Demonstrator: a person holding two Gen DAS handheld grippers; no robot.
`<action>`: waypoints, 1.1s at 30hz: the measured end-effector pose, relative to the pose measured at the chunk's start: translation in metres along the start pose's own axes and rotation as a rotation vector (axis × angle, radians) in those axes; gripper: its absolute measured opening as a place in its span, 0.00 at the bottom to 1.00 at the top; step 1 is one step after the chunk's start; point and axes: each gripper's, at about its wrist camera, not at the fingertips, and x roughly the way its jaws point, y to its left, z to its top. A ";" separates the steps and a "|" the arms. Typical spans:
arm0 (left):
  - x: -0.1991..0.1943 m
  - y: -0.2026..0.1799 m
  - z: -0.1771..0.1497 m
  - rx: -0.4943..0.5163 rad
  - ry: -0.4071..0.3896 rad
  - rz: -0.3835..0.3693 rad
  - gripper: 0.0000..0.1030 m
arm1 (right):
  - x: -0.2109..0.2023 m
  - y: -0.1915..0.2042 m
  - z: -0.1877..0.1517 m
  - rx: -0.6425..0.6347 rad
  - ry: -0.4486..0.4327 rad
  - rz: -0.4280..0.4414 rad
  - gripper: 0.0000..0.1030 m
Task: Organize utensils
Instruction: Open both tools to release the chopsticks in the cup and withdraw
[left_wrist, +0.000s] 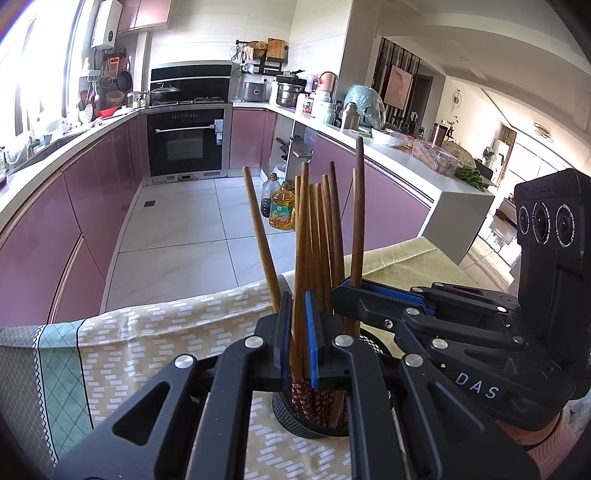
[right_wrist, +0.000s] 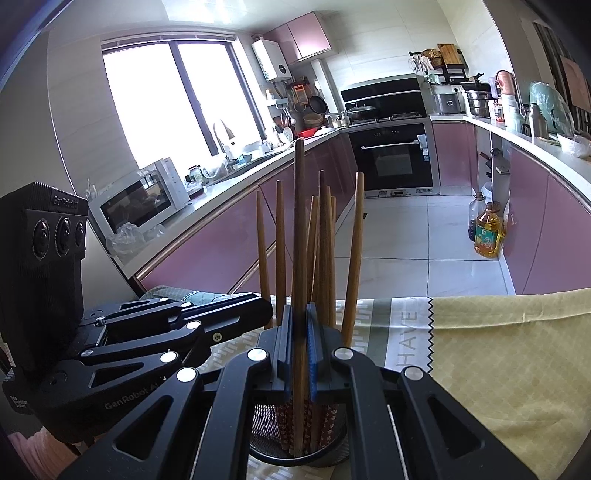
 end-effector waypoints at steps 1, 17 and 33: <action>0.001 0.001 0.000 0.000 0.001 -0.001 0.08 | 0.000 0.000 0.000 0.000 0.000 0.001 0.06; 0.004 0.008 -0.013 -0.022 0.010 0.000 0.17 | -0.002 0.002 -0.004 0.000 0.000 -0.010 0.08; -0.068 0.021 -0.058 -0.063 -0.207 0.216 0.94 | -0.052 0.019 -0.036 -0.063 -0.123 -0.126 0.72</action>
